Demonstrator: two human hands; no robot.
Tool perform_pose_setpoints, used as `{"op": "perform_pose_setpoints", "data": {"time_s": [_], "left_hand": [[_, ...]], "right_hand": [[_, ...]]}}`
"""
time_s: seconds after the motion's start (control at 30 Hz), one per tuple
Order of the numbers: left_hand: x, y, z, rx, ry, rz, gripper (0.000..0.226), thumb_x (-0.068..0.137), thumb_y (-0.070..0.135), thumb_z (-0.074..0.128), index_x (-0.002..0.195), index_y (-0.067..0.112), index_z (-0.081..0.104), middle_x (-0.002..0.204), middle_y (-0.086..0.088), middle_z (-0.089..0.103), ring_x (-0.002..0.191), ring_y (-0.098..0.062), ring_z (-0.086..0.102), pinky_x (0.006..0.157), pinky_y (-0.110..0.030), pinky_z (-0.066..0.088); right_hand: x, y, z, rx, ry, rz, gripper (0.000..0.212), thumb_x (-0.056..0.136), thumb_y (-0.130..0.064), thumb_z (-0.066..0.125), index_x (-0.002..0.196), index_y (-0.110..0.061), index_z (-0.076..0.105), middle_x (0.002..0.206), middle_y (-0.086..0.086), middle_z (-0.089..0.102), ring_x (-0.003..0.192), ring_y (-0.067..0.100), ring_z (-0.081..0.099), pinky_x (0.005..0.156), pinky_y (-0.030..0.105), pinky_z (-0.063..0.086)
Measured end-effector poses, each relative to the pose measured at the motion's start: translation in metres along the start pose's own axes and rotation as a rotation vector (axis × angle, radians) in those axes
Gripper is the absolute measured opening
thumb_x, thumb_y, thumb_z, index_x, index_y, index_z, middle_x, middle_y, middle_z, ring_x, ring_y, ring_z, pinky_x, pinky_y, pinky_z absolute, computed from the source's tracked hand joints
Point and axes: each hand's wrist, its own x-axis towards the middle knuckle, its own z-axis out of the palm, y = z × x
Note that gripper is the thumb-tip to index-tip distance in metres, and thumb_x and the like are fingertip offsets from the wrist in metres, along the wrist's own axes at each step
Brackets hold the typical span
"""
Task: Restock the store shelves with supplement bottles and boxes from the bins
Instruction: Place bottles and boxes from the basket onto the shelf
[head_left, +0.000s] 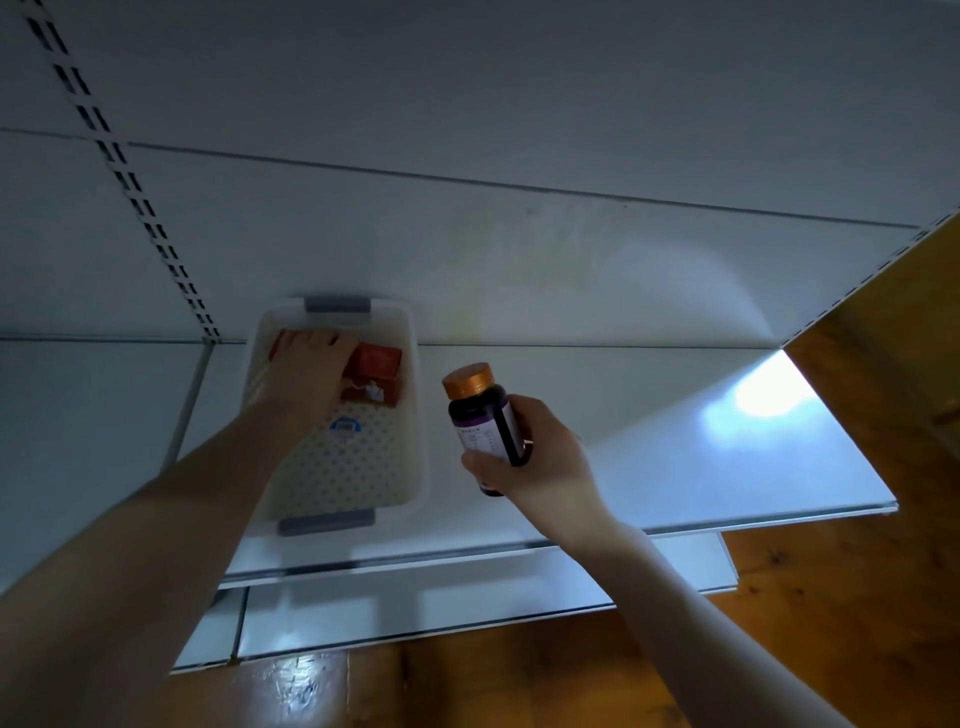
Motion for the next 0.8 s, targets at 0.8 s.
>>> {"op": "perform_pose_setpoints", "data": {"time_s": [0.8], "left_hand": [[-0.289,0.132,-0.262,-0.57,0.103,-0.17,0.053,0.077,0.031,0.073,0.121,0.006,0.059,0.095,-0.013,0.055,0.093,-0.031,0.051,0.08,-0.032,0.036]], "right_hand": [[-0.206,-0.156,-0.107,0.226,-0.097,0.164,0.054,0.077,-0.003,0.069,0.119,-0.022,0.041,0.108,0.004,0.063,0.096,0.015,0.064,0.08,0.028,0.054]]}}
